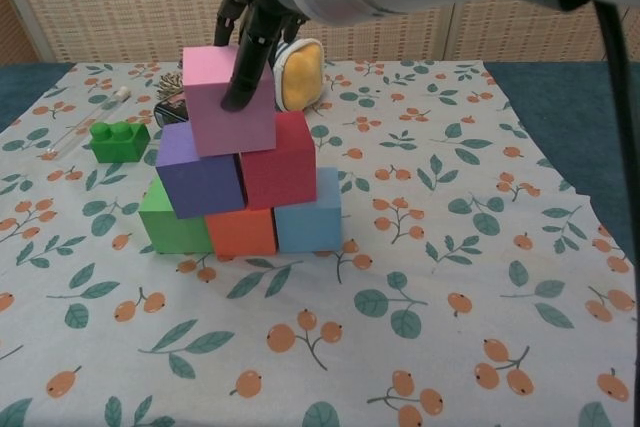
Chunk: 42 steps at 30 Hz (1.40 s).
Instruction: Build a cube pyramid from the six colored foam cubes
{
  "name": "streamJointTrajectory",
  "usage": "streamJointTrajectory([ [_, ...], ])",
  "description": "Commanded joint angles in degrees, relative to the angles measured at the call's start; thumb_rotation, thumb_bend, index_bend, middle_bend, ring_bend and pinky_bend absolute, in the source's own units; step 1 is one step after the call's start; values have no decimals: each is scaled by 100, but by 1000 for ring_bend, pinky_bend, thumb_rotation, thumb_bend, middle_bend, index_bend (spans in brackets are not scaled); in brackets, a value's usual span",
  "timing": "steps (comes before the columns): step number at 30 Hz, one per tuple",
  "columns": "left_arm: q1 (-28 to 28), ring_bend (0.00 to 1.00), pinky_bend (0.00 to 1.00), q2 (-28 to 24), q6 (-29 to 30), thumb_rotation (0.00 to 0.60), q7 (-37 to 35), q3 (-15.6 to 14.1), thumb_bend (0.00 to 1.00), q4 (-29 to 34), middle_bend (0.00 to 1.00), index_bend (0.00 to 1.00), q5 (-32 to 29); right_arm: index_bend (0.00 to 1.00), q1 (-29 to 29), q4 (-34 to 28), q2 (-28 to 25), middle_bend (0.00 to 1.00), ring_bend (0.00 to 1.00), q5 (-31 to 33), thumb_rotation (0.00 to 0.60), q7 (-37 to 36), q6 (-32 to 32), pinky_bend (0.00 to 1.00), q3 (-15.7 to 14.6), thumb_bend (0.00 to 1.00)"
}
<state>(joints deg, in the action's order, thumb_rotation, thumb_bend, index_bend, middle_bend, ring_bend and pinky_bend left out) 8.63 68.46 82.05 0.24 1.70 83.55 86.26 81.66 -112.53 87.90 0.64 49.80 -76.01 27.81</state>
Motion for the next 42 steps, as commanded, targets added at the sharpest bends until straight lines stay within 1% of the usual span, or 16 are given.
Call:
streamJointTrajectory([
  [1, 5, 0, 47, 6, -14, 600, 8, 3, 353, -3, 26, 0, -9, 491, -28, 2, -15, 485, 268, -47, 600, -27, 55, 101, 3, 309],
  [2, 6, 0, 47, 8, -18, 600, 11, 2, 353, -4, 26, 0, -10, 447, -39, -1, -17, 475, 268, -66, 600, -42, 74, 101, 1, 309],
  [3, 7, 0, 47, 8, -20, 600, 15, 2, 352, -4, 26, 0, -11, 394, -50, -4, -17, 441, 266, -85, 600, -62, 91, 101, 2, 309],
  [6, 3, 0, 47, 3, -15, 600, 25, 0, 353, 10, 26, 0, -10, 276, -65, -1, -14, 342, 245, -140, 600, -85, 99, 101, -12, 309],
  [7, 0, 0, 47, -1, -5, 600, 23, -4, 352, 16, 26, 0, 3, 242, -62, -3, -8, 320, 233, -158, 600, -81, 89, 101, -18, 309],
  [9, -6, 0, 47, -5, 17, 600, 14, -12, 352, 21, 26, 0, 29, 208, -65, -30, -9, 297, 220, -141, 600, -89, 88, 101, -6, 309],
  [18, -18, 0, 47, -18, 47, 600, -10, -27, 352, 23, 27, 0, 70, 115, -25, -35, 16, 236, 187, -90, 600, -15, 27, 101, -6, 309],
  [25, -28, 0, 47, -14, 67, 600, 0, -31, 352, 21, 26, 0, 84, 60, -46, -31, 11, 204, 159, -55, 600, -31, 101, 101, 7, 309],
  [42, -33, 0, 47, -22, 75, 600, -19, -32, 351, 28, 27, 0, 94, 13, -19, -84, -57, 143, 135, 138, 600, 50, 204, 101, -14, 308],
])
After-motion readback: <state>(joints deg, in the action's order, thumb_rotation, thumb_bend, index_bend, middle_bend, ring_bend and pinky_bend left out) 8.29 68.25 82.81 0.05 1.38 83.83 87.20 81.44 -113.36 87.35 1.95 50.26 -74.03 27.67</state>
